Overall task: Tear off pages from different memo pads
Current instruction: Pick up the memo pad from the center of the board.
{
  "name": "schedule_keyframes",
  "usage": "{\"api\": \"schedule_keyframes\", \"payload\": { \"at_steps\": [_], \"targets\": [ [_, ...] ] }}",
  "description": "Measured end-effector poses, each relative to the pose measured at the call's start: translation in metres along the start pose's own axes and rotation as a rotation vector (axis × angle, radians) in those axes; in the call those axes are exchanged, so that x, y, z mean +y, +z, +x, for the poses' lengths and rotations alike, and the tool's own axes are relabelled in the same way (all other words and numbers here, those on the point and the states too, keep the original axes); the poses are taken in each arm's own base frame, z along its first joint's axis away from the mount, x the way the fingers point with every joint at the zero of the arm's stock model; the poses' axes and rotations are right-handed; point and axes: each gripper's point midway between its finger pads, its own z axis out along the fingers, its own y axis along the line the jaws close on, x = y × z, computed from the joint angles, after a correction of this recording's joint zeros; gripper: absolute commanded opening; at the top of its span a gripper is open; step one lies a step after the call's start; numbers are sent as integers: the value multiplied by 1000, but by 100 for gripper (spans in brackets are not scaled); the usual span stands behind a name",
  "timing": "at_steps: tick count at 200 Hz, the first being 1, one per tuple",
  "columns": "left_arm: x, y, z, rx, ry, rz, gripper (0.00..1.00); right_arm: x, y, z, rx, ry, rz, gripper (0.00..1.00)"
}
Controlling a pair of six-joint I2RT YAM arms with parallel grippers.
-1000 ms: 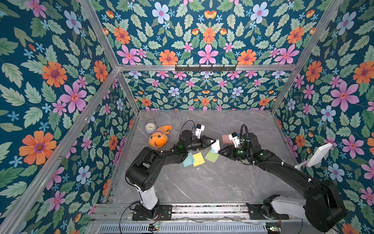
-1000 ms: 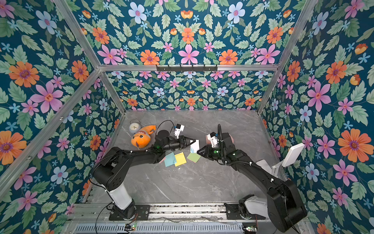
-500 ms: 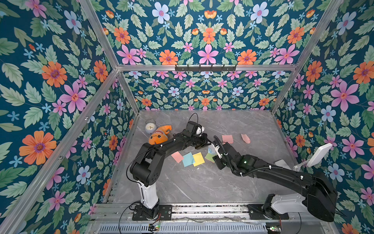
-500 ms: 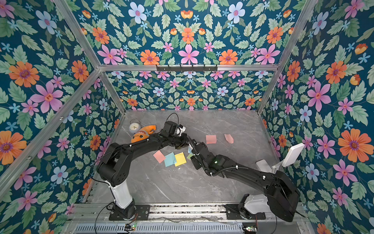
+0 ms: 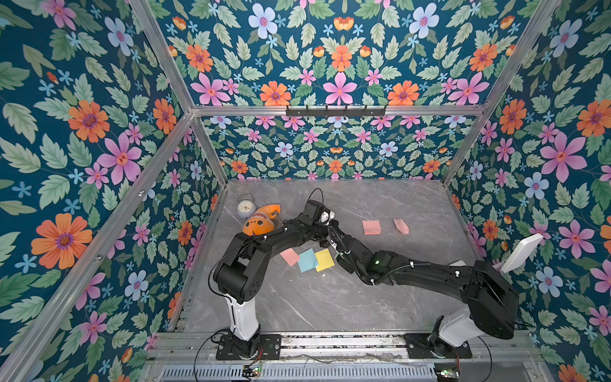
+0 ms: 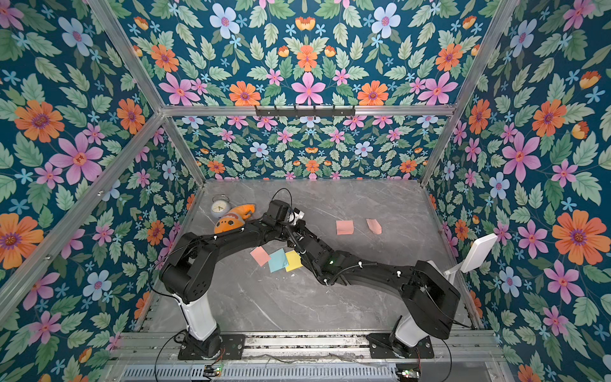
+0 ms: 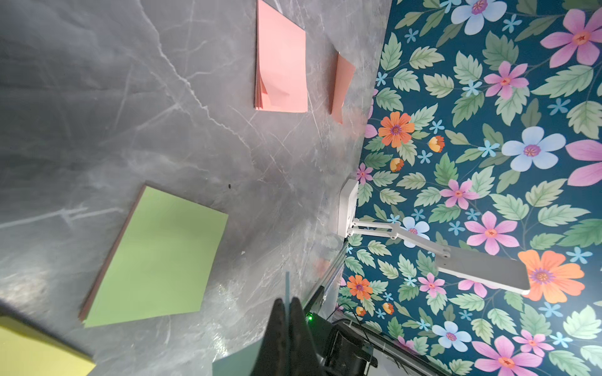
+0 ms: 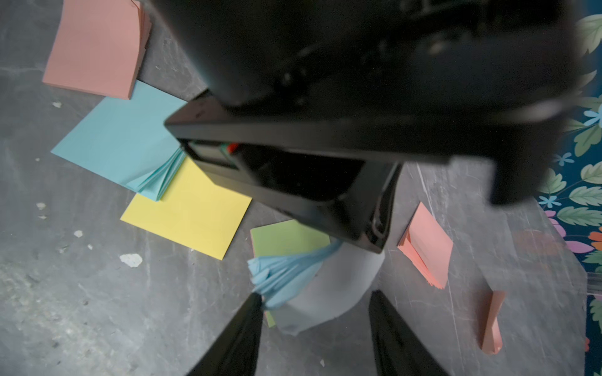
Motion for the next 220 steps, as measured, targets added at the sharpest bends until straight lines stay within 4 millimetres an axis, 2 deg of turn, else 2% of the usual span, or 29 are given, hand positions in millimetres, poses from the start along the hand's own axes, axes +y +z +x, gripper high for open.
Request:
{"api": "schedule_keyframes", "payload": {
  "at_steps": [47, 76, 101, 124, 156, 174, 201, 220],
  "targets": [
    [5, -3, -2, 1, -26, 1, 0, 9, -11, -4, -30, -2, -29, 58],
    [5, -3, -2, 2, -40, 9, 0, 10, -2, 6, 14, -6, -10, 61],
    [5, -2, 0, 4, -56, 11, 0, 7, 11, 6, 48, -24, 48, 58],
    [8, -2, 2, 7, -61, 6, 0, 1, 16, 5, 55, -38, 94, 48],
    [11, -2, 4, 10, -68, 1, 0, -4, 15, 1, 44, -40, 124, 25],
    [9, -2, 4, 9, -65, 4, 1, -6, 11, 0, 36, -32, 123, 16],
    [4, -5, 3, 1, -54, 15, 12, -10, 8, -1, 27, 22, 103, 9],
    [-3, -11, 1, -9, -42, 29, 16, -14, 4, -2, 18, 92, 79, 7]
  ]
}}
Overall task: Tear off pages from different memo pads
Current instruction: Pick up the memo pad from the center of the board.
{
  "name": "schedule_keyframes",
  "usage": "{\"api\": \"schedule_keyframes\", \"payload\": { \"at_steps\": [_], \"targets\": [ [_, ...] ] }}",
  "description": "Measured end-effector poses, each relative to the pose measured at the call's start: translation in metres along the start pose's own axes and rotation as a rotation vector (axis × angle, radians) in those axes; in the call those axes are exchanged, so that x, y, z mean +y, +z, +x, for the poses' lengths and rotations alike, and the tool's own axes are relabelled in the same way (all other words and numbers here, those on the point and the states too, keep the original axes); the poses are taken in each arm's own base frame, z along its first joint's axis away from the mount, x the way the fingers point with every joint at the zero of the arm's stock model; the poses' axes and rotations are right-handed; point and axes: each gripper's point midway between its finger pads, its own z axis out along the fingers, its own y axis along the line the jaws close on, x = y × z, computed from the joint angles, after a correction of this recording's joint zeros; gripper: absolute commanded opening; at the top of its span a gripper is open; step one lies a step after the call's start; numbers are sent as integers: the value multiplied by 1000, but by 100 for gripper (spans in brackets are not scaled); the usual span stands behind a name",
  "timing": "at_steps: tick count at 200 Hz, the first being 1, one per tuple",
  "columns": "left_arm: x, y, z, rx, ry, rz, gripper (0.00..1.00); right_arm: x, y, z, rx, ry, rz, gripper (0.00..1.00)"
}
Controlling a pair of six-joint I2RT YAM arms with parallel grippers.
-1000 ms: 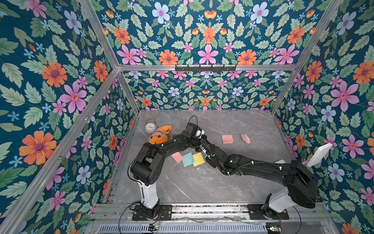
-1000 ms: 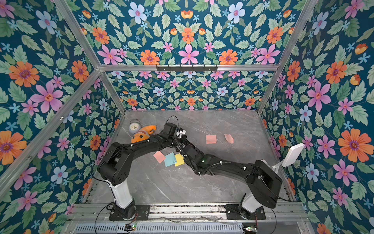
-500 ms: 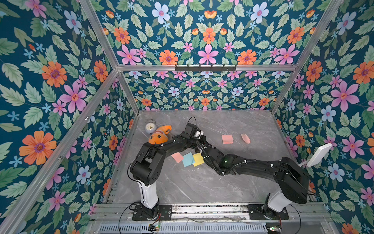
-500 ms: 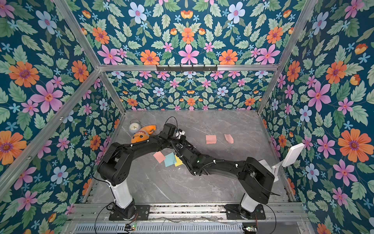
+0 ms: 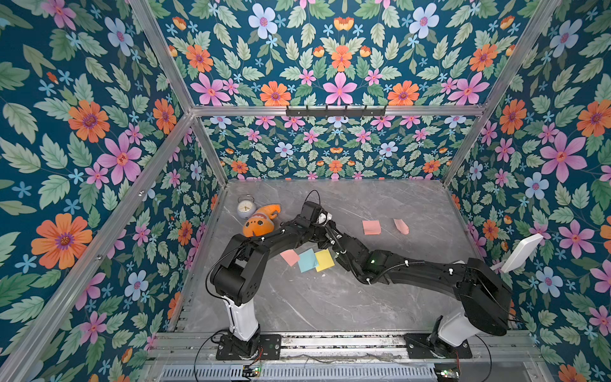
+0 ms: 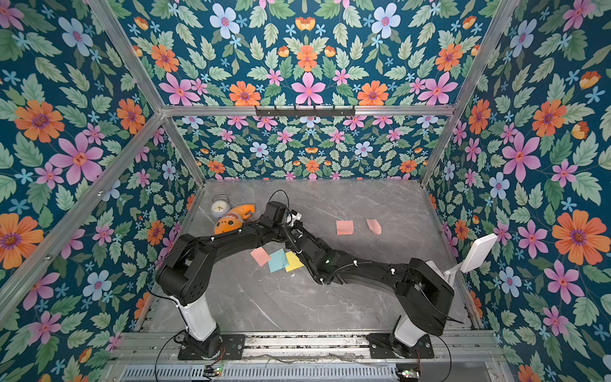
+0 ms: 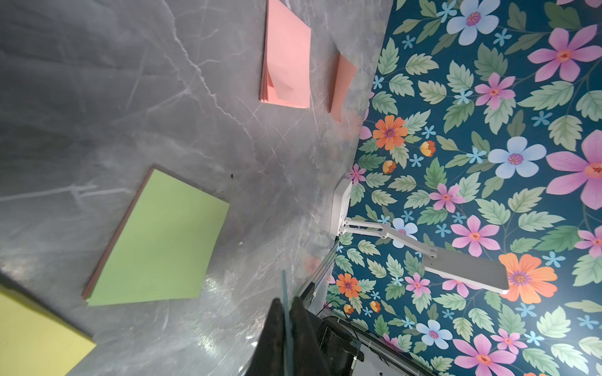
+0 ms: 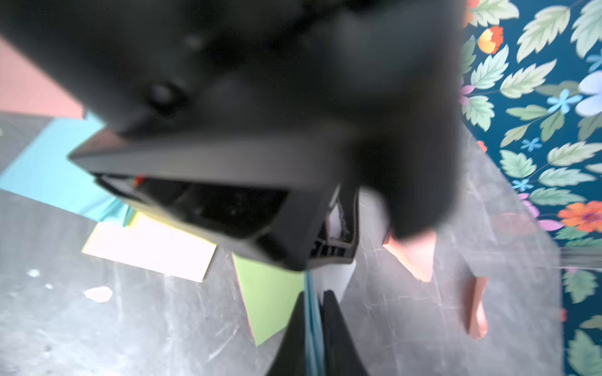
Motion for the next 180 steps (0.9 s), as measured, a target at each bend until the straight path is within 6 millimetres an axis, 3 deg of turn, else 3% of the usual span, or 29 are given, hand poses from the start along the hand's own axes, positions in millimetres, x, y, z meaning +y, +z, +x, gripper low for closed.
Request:
{"api": "schedule_keyframes", "payload": {
  "at_steps": [67, 121, 146, 180],
  "targets": [
    [-18, -29, -11, -89, 60, 107, 39, -24, -28, 2, -36, 386, -148, 4],
    [-29, -42, -7, -270, 179, 276, 70, -50, -50, -1, -136, 853, -322, 4],
    [-46, -46, -3, -358, 227, 387, 75, -56, -56, 0, -211, 1076, -411, 5],
    [-71, -44, 11, -410, 264, 533, 74, -60, -63, -18, -332, 1294, -526, 6]
  ]
}}
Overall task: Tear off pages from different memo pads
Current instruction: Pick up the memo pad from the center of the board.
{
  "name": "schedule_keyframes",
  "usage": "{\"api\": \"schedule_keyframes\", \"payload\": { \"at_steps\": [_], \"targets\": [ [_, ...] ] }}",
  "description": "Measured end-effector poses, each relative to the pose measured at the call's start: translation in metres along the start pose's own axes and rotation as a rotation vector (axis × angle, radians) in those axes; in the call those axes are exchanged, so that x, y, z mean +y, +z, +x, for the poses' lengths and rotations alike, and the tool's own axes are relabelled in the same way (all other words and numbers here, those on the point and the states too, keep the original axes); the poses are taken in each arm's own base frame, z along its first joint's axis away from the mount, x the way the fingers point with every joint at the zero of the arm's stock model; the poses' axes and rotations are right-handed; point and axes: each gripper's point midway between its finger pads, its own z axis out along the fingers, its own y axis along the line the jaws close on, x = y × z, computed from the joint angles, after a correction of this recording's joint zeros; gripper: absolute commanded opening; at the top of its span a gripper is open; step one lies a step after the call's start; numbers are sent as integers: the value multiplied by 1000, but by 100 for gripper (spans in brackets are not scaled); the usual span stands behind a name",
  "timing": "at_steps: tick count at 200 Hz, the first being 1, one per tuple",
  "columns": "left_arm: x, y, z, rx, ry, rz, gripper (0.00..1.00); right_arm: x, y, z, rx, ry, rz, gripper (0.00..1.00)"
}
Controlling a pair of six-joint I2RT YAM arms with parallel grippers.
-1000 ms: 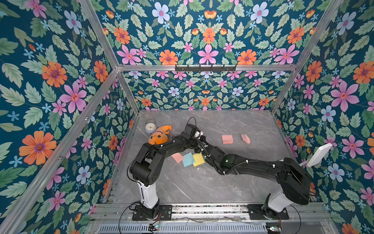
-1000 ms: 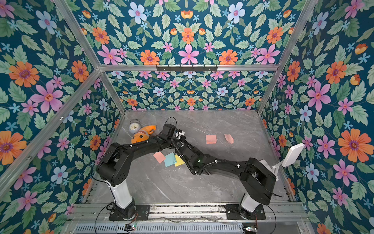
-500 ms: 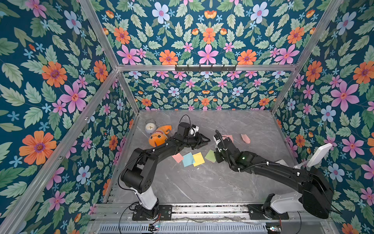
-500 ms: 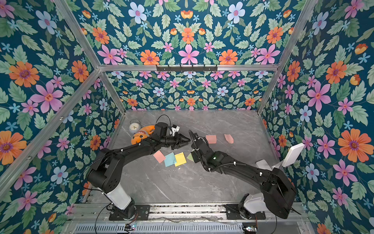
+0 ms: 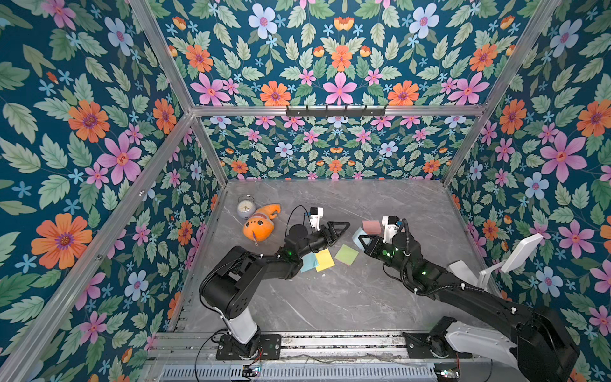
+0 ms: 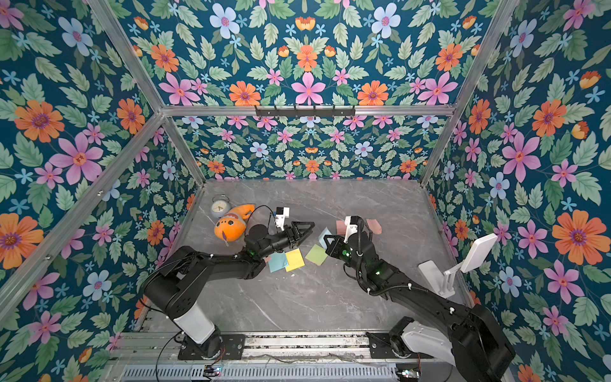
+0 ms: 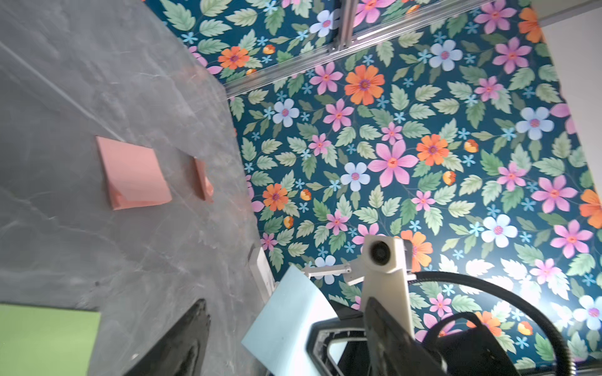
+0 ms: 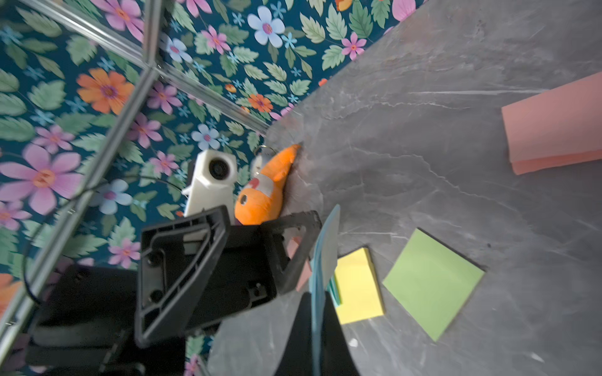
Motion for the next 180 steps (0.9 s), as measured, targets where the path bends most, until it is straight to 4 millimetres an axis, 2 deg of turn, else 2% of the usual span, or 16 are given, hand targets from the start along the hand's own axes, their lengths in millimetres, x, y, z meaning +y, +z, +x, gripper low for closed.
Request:
{"api": "schedule_keyframes", "payload": {
  "at_steps": [32, 74, 101, 116, 129, 148, 162, 180],
  "targets": [
    [-11, 6, 5, -24, -2, 68, 64, 9, 4, -7, -52, 119, -84, 7],
    [-15, 11, 9, -21, -35, 99, 40, 15, 6, -12, -89, 189, -149, 8],
    [-19, 15, 6, -23, -40, 112, 23, 20, 5, -15, -101, 213, -178, 12],
    [-22, 16, 5, -20, -47, 126, 17, 20, 5, -16, -104, 219, -184, 14],
    [-26, 18, 5, -14, -42, 140, 20, 18, 5, -15, -104, 227, -180, 14],
    [-25, 18, 4, -15, -47, 140, 45, 17, 4, -14, -107, 234, -190, 13],
    [-22, 16, 3, -17, -64, 133, 59, 16, 4, -13, -108, 234, -193, 12],
    [-16, 13, 5, -15, -76, 119, 65, 19, 3, -15, -110, 233, -201, 12]
  ]
}}
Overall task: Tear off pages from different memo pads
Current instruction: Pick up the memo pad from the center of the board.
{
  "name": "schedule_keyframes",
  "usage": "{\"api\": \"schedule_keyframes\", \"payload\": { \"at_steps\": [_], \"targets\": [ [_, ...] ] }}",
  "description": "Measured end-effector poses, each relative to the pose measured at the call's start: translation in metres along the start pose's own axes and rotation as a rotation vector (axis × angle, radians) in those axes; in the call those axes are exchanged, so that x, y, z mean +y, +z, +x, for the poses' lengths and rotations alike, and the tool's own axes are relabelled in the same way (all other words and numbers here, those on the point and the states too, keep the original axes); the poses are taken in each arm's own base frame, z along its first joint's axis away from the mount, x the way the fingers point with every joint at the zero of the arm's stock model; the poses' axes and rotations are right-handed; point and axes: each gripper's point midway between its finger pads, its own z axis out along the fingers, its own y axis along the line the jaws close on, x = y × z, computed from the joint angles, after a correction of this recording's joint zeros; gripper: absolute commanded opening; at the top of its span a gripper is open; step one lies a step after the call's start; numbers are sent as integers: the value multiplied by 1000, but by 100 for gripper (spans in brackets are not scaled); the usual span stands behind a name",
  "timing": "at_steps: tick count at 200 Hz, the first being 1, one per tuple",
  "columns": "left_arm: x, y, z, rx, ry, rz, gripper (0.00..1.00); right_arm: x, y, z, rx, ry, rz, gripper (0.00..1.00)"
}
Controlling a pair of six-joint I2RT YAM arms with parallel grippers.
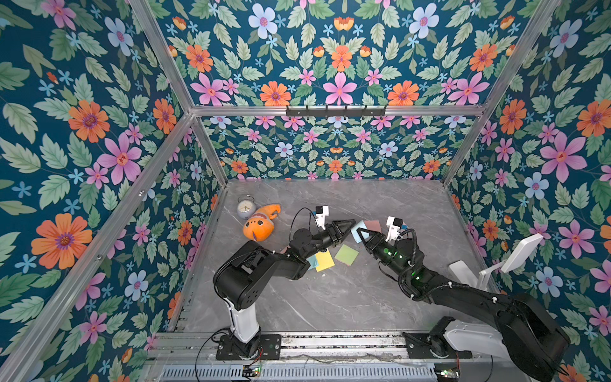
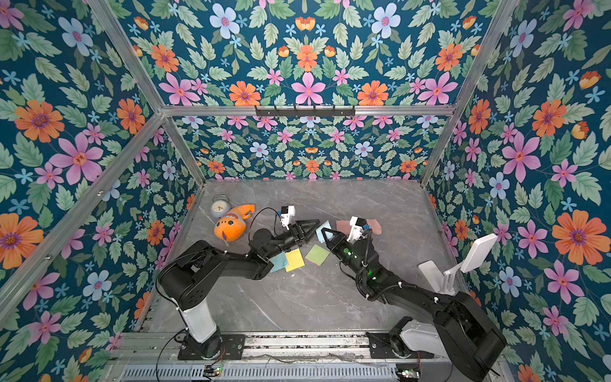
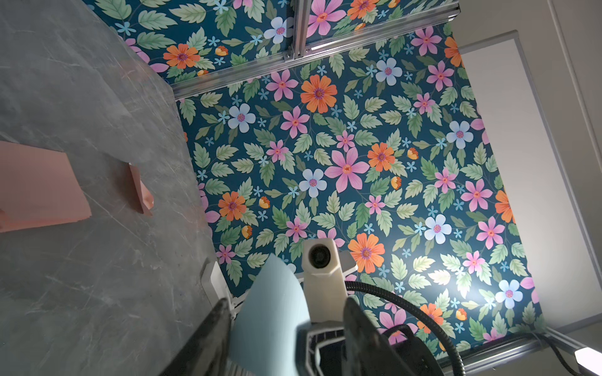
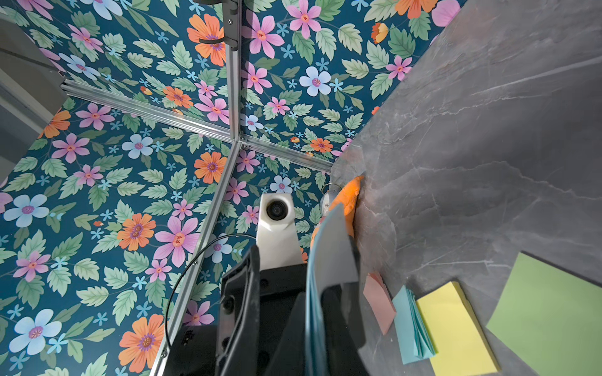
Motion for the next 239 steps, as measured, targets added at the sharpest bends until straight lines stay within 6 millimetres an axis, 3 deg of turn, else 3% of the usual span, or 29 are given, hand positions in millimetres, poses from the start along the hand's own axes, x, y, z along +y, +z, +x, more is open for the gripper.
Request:
{"api": "schedule_keyframes", "payload": {
  "at_steps": [37, 56, 77, 91, 130, 158, 181, 203, 216, 239],
  "targets": [
    [-5, 2, 1, 5, 4, 18, 63, 11, 2, -3, -4, -6, -31, 13],
    [-8, 2, 1, 8, -5, 33, 55, 5, 4, 3, 19, -5, -20, 12],
    [-9, 1, -2, 5, -5, 42, 36, -4, 3, 6, 27, 0, -8, 13],
    [-11, 0, -8, -8, -1, 48, 30, -6, 2, 7, 28, 5, -4, 13],
    [-16, -3, -18, -21, 14, 63, 21, -1, -1, 7, 32, 21, -18, 14],
    [-18, 0, -17, -6, 14, 73, 19, 0, -1, 10, 52, 26, -23, 15],
    [-19, 1, -14, 11, 5, 76, 11, -2, 0, 11, 54, 27, -19, 16],
    [-17, 1, -14, 13, 0, 72, 0, -1, 1, 11, 57, 28, -22, 20],
    [-17, 1, -14, 19, 2, 74, 0, -1, 1, 12, 61, 29, -22, 24],
    [-15, 2, -14, 34, -1, 60, 0, -1, 1, 13, 65, 29, -22, 39]
  ]
}}
